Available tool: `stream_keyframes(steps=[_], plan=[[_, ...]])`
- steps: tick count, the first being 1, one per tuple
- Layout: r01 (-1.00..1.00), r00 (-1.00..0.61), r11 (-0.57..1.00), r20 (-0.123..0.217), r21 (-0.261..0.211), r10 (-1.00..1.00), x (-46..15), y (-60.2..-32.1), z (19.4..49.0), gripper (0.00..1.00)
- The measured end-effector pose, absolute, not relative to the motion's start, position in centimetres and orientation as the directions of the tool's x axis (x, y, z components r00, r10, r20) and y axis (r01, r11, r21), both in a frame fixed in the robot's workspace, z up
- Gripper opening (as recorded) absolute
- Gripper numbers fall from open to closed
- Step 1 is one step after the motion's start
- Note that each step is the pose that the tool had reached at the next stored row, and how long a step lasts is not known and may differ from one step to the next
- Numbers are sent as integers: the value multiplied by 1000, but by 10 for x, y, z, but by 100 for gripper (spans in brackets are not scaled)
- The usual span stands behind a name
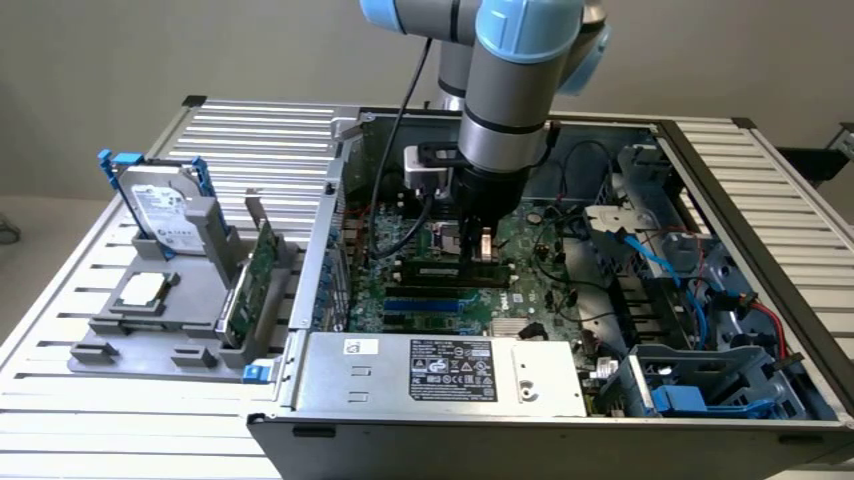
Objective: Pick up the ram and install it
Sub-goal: 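Insert the ram into the slot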
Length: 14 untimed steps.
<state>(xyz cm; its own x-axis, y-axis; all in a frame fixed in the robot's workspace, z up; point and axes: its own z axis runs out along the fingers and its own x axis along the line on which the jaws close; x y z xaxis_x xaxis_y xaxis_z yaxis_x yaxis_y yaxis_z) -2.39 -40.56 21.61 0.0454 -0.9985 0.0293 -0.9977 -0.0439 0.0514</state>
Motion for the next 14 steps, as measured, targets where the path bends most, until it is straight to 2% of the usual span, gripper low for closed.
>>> stream_keyframes(steps=[14], plan=[[-998, 45, -44, 30, 52, -999, -24, -406, 215, 14]])
